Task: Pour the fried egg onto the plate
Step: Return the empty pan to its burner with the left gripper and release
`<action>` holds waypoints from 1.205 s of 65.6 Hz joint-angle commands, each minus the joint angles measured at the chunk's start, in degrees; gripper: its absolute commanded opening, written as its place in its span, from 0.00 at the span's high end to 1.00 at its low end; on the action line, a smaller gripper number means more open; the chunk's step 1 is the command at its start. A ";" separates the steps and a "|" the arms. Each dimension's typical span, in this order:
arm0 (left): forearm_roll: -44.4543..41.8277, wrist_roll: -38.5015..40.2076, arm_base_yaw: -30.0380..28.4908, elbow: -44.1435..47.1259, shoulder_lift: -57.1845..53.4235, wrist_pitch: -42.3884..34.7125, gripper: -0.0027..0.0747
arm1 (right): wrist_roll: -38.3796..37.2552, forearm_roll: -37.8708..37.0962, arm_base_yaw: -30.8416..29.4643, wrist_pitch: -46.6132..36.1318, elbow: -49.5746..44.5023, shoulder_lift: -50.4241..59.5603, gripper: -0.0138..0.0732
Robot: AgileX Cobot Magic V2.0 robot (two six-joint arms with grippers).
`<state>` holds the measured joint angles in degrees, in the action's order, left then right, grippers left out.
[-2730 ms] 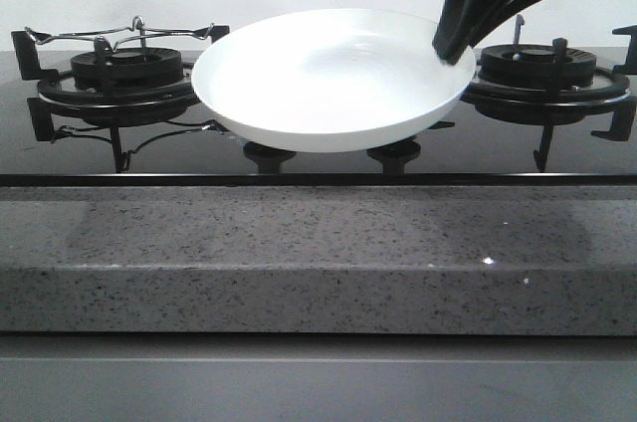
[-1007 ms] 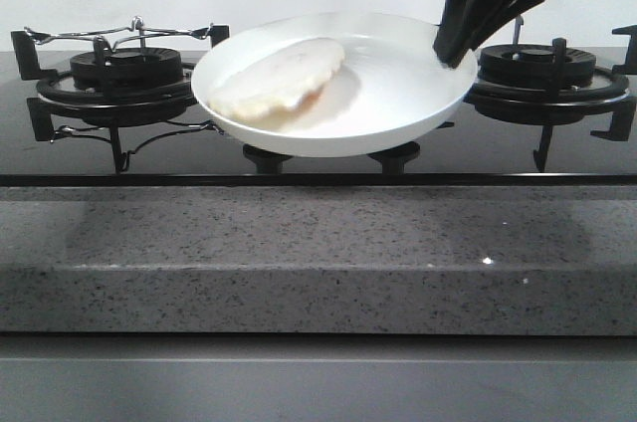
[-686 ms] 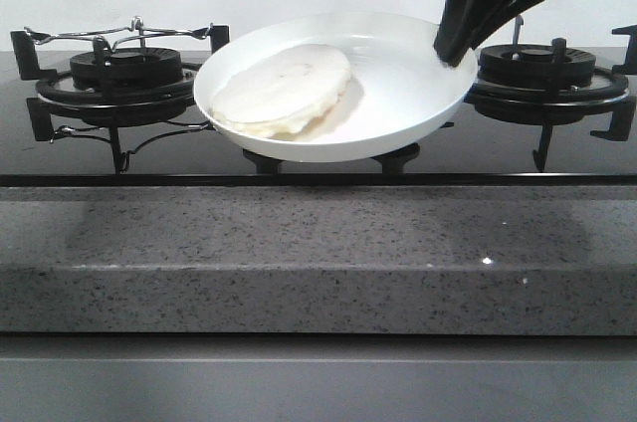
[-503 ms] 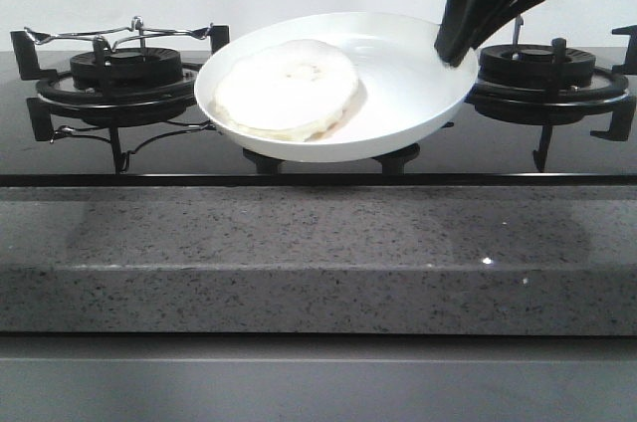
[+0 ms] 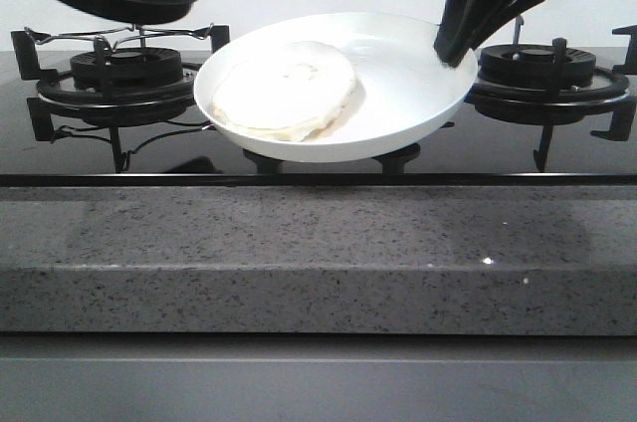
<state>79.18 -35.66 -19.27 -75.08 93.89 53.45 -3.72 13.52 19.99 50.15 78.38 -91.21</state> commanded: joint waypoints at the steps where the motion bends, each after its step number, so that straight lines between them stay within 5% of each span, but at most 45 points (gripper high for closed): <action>1: 9.98 0.55 -1.48 -2.04 1.08 5.41 0.99 | 0.06 0.77 -0.04 -2.66 1.50 2.28 0.92; 34: 14.76 0.55 -2.51 -2.04 9.24 6.23 0.98 | 0.06 0.77 -0.04 -2.61 1.50 2.28 0.92; 41: 14.76 0.43 -2.51 -2.04 9.24 5.80 0.85 | 0.06 0.77 -0.04 -2.61 1.50 2.28 0.92; 58: 13.85 -0.60 -2.51 -2.04 9.24 6.30 0.33 | 0.06 0.77 -0.04 -2.61 1.50 2.28 0.92; 79: 9.92 -0.60 -5.47 -2.04 8.48 9.95 0.30 | 0.06 0.77 -0.04 -2.61 1.50 2.28 0.92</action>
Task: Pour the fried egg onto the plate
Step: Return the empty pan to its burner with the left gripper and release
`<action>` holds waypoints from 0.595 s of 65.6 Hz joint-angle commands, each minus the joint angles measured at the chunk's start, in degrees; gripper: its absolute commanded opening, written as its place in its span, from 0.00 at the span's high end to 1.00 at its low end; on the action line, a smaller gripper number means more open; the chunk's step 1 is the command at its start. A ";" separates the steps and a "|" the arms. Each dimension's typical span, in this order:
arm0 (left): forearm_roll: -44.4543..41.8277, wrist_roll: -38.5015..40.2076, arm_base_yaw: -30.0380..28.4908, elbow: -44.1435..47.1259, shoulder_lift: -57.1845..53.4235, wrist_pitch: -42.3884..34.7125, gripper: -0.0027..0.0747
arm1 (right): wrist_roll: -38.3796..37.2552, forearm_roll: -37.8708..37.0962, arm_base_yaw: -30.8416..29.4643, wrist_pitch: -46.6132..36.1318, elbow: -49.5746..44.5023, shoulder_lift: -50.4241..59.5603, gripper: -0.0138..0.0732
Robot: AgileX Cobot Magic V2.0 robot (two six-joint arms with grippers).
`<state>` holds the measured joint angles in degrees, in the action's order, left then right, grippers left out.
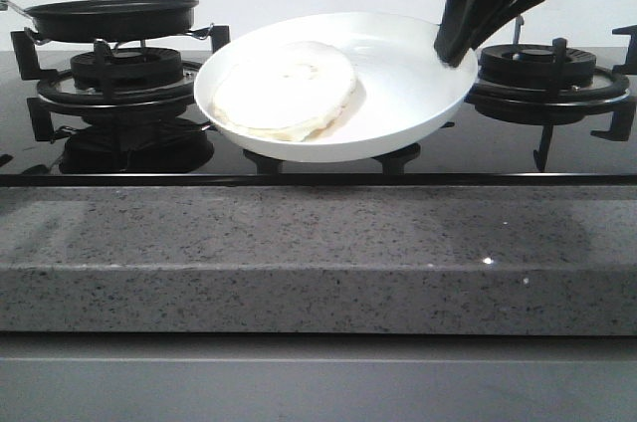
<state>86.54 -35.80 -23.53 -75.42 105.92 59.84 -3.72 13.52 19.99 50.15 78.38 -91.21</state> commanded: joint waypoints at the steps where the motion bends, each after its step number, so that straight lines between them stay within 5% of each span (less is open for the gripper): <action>1: 2.23 -0.46 -1.46 -1.70 -3.88 3.72 0.30 | 0.06 0.77 -0.04 -2.61 1.50 2.28 0.92; 25: -9.61 2.10 -5.42 -1.70 -15.28 3.72 0.30 | 0.06 0.77 -0.04 -2.61 1.50 2.28 0.92; 39: -22.61 5.58 -1.23 -1.70 -25.45 0.38 0.30 | 0.06 0.77 -0.04 -2.61 1.50 2.28 0.92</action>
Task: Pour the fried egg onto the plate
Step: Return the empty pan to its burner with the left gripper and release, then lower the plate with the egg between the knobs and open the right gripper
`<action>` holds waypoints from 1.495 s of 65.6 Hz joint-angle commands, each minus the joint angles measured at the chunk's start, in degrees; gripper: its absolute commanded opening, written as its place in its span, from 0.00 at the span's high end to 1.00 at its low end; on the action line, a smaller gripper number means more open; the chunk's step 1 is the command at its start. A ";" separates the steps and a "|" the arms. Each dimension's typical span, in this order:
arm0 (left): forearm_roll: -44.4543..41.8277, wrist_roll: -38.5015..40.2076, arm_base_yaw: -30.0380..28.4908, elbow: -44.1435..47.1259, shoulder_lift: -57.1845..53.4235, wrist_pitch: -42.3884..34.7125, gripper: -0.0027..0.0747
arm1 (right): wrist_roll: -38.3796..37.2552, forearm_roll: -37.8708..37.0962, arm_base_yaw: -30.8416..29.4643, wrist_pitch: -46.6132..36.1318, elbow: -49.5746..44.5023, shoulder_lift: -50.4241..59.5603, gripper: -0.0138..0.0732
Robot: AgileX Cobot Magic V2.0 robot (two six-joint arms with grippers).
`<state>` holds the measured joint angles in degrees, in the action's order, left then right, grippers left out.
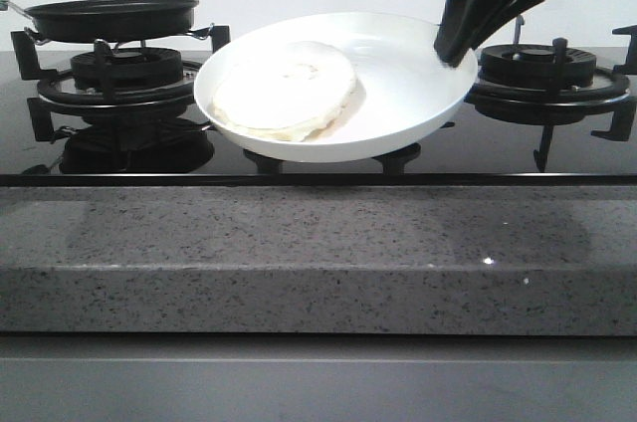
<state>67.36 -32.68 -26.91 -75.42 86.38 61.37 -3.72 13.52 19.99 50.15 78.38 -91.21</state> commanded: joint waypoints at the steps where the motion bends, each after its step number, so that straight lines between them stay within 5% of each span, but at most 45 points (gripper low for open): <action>1: -5.13 3.37 2.64 -1.70 -6.66 -1.59 0.30 | 0.06 0.77 -0.04 -2.61 1.50 2.28 0.92; 22: -47.59 20.59 17.92 -1.57 -21.19 -3.48 0.30 | 0.06 0.77 -0.04 -2.61 1.50 2.28 0.92; 34: -61.28 28.61 26.63 3.66 -29.85 -1.75 0.30 | 0.06 0.77 -0.04 -2.61 1.50 2.28 0.92; 66: -64.25 28.77 29.21 22.35 -55.81 -2.35 0.30 | 0.06 0.77 -0.04 -2.61 1.50 2.28 0.92; 98: -64.25 28.77 29.21 23.92 -58.61 0.15 0.30 | 0.06 0.77 -0.04 -2.61 1.50 2.28 0.92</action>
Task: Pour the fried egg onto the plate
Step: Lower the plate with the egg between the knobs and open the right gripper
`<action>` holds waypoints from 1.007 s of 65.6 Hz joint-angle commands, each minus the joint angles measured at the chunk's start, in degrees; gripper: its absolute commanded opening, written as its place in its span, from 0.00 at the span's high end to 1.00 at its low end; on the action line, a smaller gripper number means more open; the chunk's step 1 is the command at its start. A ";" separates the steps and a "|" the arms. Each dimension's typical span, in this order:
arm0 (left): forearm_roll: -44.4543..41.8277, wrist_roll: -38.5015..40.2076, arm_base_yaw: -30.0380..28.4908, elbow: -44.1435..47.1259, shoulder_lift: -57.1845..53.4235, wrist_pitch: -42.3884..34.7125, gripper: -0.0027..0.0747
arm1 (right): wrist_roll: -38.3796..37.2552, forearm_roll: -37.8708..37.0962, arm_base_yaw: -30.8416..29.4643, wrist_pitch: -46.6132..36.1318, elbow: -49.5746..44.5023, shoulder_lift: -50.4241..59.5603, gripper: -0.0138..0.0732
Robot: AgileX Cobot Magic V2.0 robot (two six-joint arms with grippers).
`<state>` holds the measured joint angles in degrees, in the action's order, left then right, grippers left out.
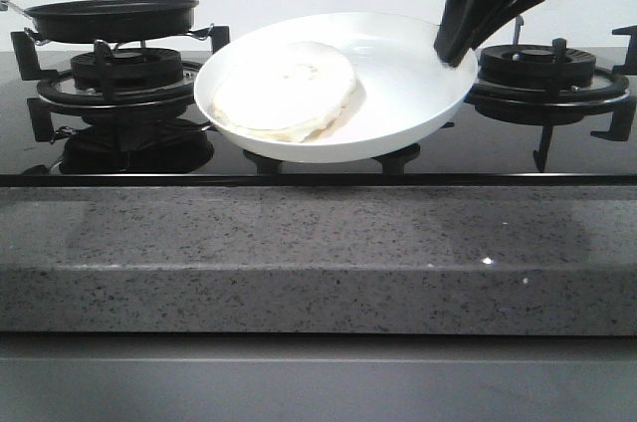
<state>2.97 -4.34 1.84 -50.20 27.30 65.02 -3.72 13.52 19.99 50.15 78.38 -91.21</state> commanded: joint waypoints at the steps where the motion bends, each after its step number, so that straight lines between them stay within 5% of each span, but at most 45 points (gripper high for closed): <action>1: 0.14 0.43 0.46 -1.30 0.47 -3.49 0.30 | 0.06 0.77 -0.04 -2.61 1.50 2.28 0.92; 43: 0.14 0.43 0.46 -1.30 0.47 -3.49 0.30 | 0.06 0.74 -0.24 -4.16 2.29 2.24 0.92; 66: 0.14 0.43 0.46 -1.30 0.47 -3.49 0.30 | 0.06 3.91 -4.10 0.20 16.42 -3.40 0.92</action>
<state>2.90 -4.34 1.84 -50.20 27.30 65.02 -3.72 15.00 17.00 51.20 89.10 -94.61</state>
